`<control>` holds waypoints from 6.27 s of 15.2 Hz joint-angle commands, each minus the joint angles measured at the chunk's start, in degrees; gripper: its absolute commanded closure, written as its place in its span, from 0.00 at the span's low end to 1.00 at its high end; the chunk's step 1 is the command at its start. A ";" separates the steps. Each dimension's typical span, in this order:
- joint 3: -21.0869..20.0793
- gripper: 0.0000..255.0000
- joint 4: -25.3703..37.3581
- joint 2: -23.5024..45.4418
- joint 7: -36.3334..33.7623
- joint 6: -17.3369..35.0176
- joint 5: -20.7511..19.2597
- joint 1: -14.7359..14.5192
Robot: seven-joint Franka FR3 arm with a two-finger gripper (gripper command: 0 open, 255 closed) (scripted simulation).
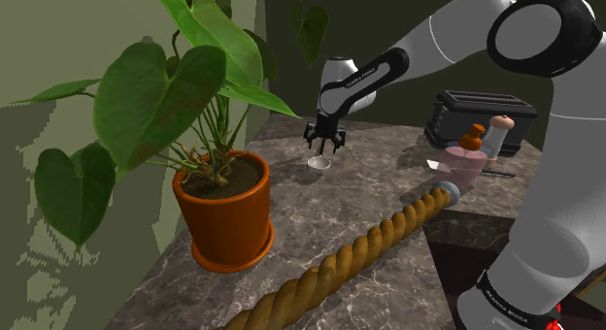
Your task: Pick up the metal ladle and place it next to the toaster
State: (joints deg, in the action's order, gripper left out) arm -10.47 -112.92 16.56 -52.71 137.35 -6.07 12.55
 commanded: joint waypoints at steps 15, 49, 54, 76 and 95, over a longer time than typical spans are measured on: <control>0.11 1.00 0.30 1.03 -0.29 0.73 -0.32 -0.16; -0.79 1.00 12.54 -7.64 2.09 -19.97 2.71 0.43; -0.83 1.00 15.82 -8.09 2.27 -23.69 2.88 0.41; 0.85 1.00 21.63 -13.98 7.35 -35.17 4.95 3.09; 15.25 1.00 -0.66 -34.45 32.01 -33.72 7.46 13.13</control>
State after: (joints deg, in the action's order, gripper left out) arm 3.92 -112.35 -16.98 -22.08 103.40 1.51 25.20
